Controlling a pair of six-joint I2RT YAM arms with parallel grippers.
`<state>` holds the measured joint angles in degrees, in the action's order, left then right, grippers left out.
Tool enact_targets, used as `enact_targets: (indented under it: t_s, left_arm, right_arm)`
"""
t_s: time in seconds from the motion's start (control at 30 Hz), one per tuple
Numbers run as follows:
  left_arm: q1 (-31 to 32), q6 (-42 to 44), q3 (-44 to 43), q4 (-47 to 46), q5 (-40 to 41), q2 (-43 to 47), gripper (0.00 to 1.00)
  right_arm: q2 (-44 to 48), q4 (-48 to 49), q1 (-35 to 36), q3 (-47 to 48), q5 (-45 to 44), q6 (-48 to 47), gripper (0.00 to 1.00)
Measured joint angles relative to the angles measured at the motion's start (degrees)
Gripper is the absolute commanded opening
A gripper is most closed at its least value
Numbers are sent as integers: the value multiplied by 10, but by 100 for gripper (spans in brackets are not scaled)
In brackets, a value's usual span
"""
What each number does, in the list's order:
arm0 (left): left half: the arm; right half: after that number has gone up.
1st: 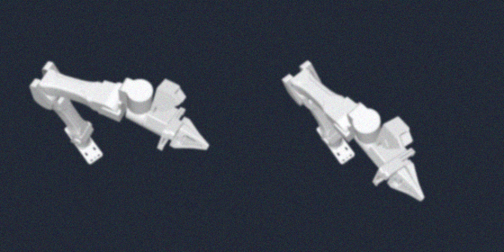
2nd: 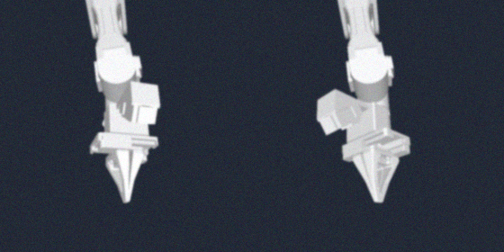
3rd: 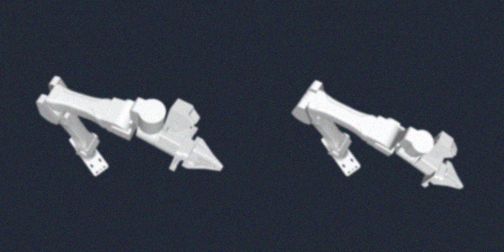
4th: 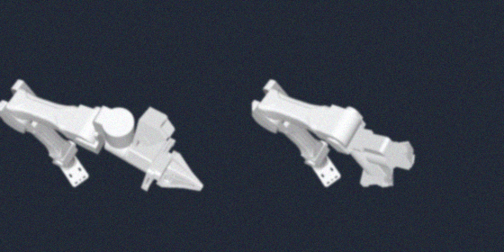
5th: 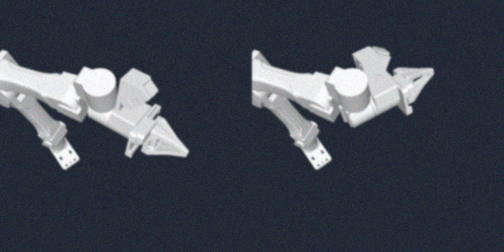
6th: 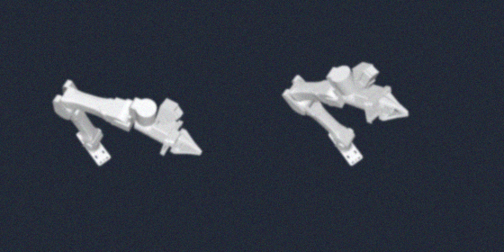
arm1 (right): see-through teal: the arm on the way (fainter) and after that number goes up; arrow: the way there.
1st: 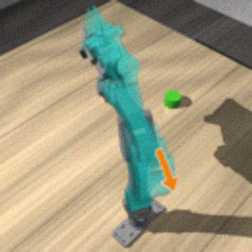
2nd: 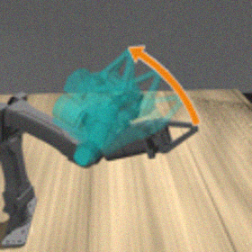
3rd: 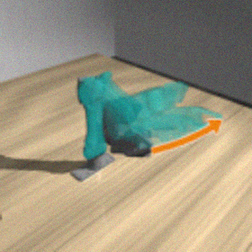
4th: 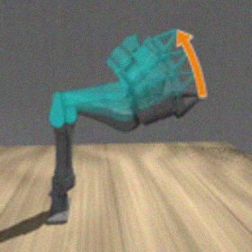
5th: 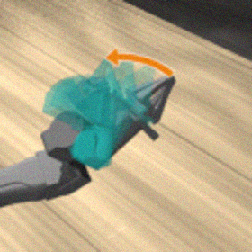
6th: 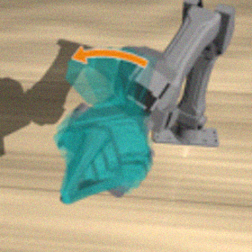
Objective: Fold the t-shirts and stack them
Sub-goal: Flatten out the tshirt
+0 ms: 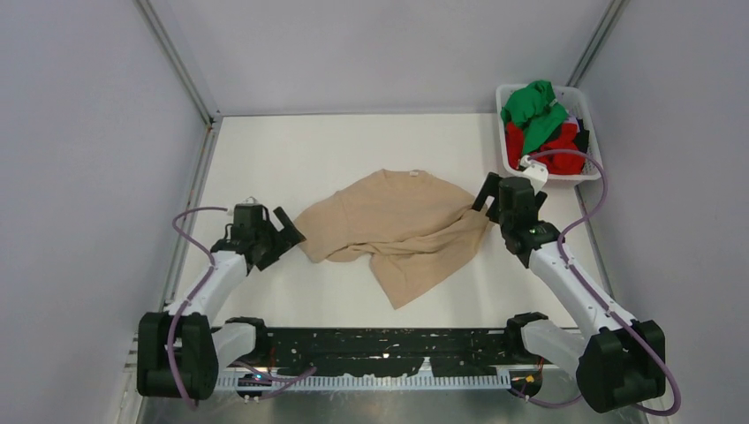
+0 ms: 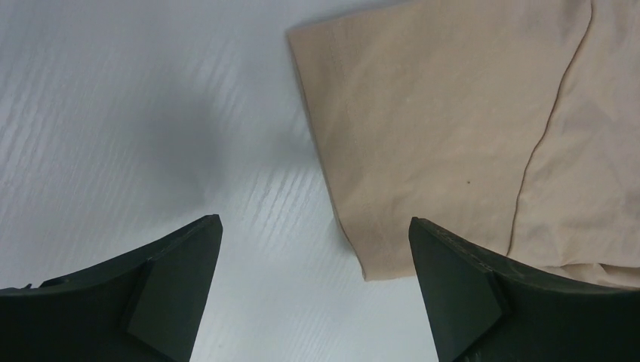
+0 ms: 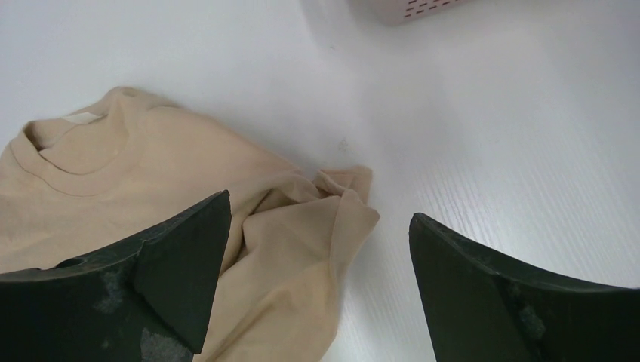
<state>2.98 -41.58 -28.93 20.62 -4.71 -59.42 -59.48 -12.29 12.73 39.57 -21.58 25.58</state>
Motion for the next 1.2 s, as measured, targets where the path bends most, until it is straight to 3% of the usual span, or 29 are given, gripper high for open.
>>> enact_targets:
  t_s: [0.17, 0.3, 0.43, 0.83, 1.03, 1.2]
  left_arm:
    - [20, 0, -52, -30, -9, -122, 90]
    - [56, 0, -111, -36, -4, -208, 66]
    - [82, 4, -167, -31, 13, -273, 57]
    - [115, -3, -242, 46, 87, -334, 60]
    - [155, -18, -253, 83, 106, -344, 60]
    - [229, -54, -188, 75, 105, -282, 61]
  right_arm:
    - [7, -35, 0, -4, -28, 3, 95]
    - [50, -49, 0, -22, -6, 2, 95]
    - [85, -73, 21, -36, 33, -4, 95]
    - [83, -150, 173, -21, 54, -43, 96]
    - [77, -150, 181, -19, 78, -50, 95]
    - [77, -149, 188, -20, 97, -65, 95]
